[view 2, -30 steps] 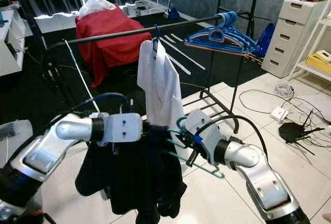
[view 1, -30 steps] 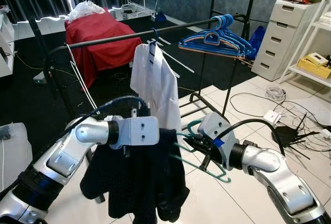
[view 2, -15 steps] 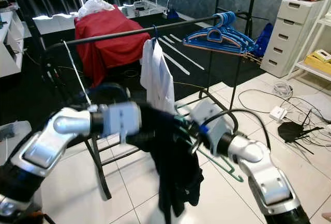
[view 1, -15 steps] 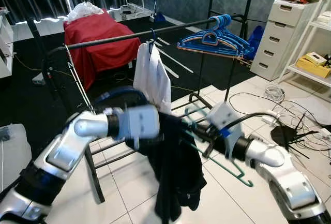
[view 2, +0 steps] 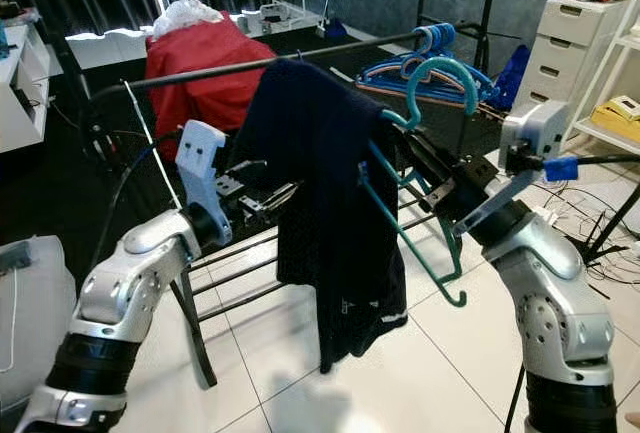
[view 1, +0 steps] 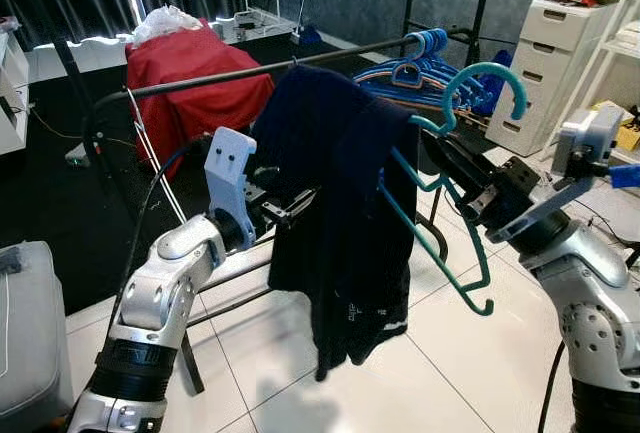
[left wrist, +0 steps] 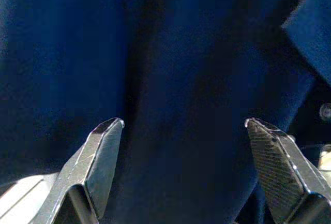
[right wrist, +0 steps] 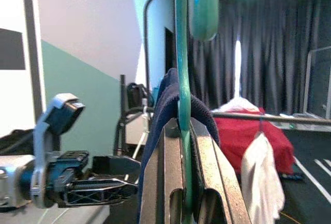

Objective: Hang hanger

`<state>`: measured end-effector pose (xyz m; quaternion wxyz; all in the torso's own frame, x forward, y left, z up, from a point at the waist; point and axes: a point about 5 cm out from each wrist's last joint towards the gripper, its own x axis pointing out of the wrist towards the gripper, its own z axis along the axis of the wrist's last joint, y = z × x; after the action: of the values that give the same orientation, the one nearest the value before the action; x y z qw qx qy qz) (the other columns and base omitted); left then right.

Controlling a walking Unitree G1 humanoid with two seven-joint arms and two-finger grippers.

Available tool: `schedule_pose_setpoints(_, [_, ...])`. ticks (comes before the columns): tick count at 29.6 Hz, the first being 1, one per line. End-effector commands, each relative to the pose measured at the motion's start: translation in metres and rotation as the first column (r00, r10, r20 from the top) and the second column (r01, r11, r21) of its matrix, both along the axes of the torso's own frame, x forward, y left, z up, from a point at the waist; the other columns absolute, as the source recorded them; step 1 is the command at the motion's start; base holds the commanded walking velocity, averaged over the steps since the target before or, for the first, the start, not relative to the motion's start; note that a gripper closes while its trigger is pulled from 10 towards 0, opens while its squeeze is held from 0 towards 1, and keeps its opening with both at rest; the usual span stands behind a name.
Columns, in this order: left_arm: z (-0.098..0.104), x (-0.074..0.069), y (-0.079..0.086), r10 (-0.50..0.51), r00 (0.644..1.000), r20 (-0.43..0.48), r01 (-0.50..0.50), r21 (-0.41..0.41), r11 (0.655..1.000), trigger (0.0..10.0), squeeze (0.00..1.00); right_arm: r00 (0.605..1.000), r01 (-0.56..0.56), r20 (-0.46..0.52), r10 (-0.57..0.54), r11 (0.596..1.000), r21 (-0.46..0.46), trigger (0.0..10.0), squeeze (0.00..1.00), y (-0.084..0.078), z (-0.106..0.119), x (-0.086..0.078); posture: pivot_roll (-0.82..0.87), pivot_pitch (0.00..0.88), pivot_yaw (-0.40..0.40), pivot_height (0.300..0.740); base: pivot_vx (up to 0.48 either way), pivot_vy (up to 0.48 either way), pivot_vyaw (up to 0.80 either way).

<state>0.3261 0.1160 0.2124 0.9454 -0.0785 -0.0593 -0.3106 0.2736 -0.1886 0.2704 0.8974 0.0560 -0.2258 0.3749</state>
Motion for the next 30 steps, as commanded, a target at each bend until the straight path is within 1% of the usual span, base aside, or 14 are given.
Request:
schedule_pose_setpoints(1, [0.003,-0.002,0.003,0.013,1.000,-0.025,-0.015,-0.063,0.998,10.0,0.00,0.997,-0.025,0.069,0.024,1.000,0.010,0.0,0.00,0.001,0.012,-0.004,-0.06,0.000,0.050,0.740,0.000,0.000,0.00])
schedule_pose_setpoints(4, [0.009,-0.003,0.005,0.017,0.999,-0.037,-0.021,-0.106,0.994,10.0,0.00,0.999,0.009,0.051,-0.009,1.000,0.000,0.0,0.00,-0.004,0.008,-0.001,-0.06,0.000,0.051,0.740,0.000,0.000,0.00])
schedule_pose_setpoints(5, [0.014,-0.005,0.007,0.015,0.999,-0.050,-0.023,-0.153,0.988,10.0,0.00,0.998,0.044,0.038,-0.044,0.999,-0.003,0.0,0.00,-0.011,0.007,0.001,-0.06,0.000,0.052,0.740,0.000,0.000,0.00])
schedule_pose_setpoints(7, [0.014,-0.005,0.007,0.015,0.999,-0.050,-0.023,-0.153,0.988,10.0,0.00,0.998,0.044,0.038,-0.044,0.999,-0.003,0.0,0.00,-0.011,0.007,0.001,-0.06,0.000,0.052,0.740,0.000,0.000,0.00])
schedule_pose_setpoints(9, [0.019,-0.008,0.009,-0.006,0.997,-0.071,-0.009,-0.215,0.977,10.0,0.00,0.994,0.104,0.034,-0.104,0.995,0.008,0.0,0.00,-0.025,0.007,0.003,-0.05,0.000,0.052,0.740,0.000,0.000,0.00])
schedule_pose_setpoints(12, [0.018,-0.015,0.008,-0.048,0.996,-0.076,0.031,-0.211,0.977,10.0,0.00,0.989,0.142,0.043,-0.142,0.990,0.019,0.0,0.00,-0.039,0.011,0.003,-0.05,0.000,0.052,0.740,0.000,0.000,0.00])
schedule_pose_setpoints(14, [0.012,-0.023,0.003,-0.099,0.993,-0.069,0.088,-0.153,0.984,10.0,0.00,0.987,0.149,0.054,-0.150,0.989,0.023,0.0,0.00,-0.045,0.014,0.003,-0.05,0.000,0.052,0.740,0.000,0.000,0.00])
schedule_pose_setpoints(18, [0.005,-0.031,-0.004,-0.150,0.986,-0.077,0.142,-0.107,0.984,10.0,0.00,0.987,0.149,0.059,-0.150,0.989,0.017,0.0,0.00,-0.047,0.016,0.004,-0.05,0.000,0.051,0.740,0.000,0.000,0.00])
schedule_pose_setpoints(23, [0.006,-0.041,-0.013,-0.217,0.972,-0.084,0.208,-0.109,0.972,10.0,0.00,0.987,0.150,0.058,-0.150,0.989,0.011,0.0,0.00,-0.047,0.016,0.006,-0.04,0.000,0.050,0.740,0.000,0.000,0.00])
schedule_pose_setpoints(25, [0.007,-0.045,-0.020,-0.249,0.964,-0.090,0.239,-0.112,0.965,10.0,0.00,0.989,0.139,0.054,-0.139,0.990,0.009,0.0,0.00,-0.044,0.014,0.008,-0.04,0.000,0.050,0.740,0.000,0.000,0.00])
schedule_pose_setpoints(26, [0.007,-0.048,-0.029,-0.269,0.958,-0.103,0.257,-0.118,0.959,10.0,0.00,0.992,0.118,0.049,-0.119,0.993,0.011,0.0,0.00,-0.038,0.013,0.010,-0.04,0.000,0.050,0.740,0.000,0.000,0.00])
schedule_pose_setpoints(27, [0.007,-0.048,-0.029,-0.269,0.958,-0.103,0.257,-0.118,0.959,10.0,0.00,0.992,0.118,0.049,-0.119,0.993,0.011,0.0,0.00,-0.038,0.013,0.010,-0.04,0.000,0.050,0.740,0.000,0.000,0.00])
schedule_pose_setpoints(29, [0.006,-0.051,-0.044,-0.283,0.949,-0.137,0.263,-0.144,0.954,10.0,0.00,0.996,0.082,0.039,-0.082,0.997,0.011,0.0,0.00,-0.027,0.008,0.013,-0.03,0.000,0.048,0.740,0.000,0.000,0.00])
schedule_pose_setpoints(30, [0.006,-0.051,-0.044,-0.283,0.949,-0.137,0.263,-0.144,0.954,10.0,0.00,0.996,0.082,0.039,-0.082,0.997,0.011,0.0,0.00,-0.027,0.008,0.013,-0.03,0.000,0.048,0.740,0.000,0.000,0.00])
